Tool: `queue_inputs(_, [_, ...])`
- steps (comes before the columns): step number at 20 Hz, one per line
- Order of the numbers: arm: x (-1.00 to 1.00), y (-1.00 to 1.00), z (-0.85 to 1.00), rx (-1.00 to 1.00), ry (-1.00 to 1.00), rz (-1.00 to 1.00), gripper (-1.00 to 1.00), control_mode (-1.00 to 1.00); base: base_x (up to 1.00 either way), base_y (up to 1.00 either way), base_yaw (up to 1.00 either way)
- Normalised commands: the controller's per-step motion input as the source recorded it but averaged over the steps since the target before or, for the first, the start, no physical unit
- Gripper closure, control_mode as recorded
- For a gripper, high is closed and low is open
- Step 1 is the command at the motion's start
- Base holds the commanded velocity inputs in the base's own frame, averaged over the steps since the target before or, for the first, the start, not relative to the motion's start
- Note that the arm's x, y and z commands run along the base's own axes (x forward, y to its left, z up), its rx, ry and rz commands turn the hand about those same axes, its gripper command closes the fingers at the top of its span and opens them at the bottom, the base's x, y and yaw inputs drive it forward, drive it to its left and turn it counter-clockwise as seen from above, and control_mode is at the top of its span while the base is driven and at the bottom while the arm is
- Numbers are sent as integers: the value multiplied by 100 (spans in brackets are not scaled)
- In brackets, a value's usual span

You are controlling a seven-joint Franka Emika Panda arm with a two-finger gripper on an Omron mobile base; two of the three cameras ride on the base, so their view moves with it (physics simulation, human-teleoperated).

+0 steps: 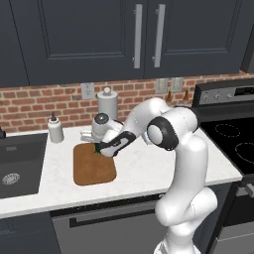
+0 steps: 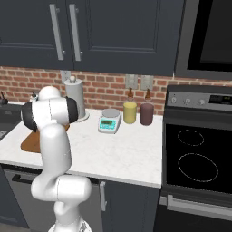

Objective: Pick up the sponge from the counter and clean the cutting board by briefly scrubbing or pressing down on the cutting board. Once finished, release the sponge.

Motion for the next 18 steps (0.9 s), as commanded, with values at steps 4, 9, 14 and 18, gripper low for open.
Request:
queue_inputs(4, [0, 0, -42, 0, 0, 0, 100, -100, 0, 0, 0])
queue_inputs(9, [0, 0, -44, 0, 0, 0, 100, -100, 0, 0, 0])
queue_inputs(14, [-1, 0, -49, 0, 0, 0, 100, -100, 0, 0, 0])
queue_inputs(18, [-6, 9, -44, 0, 0, 0, 100, -100, 0, 0, 0])
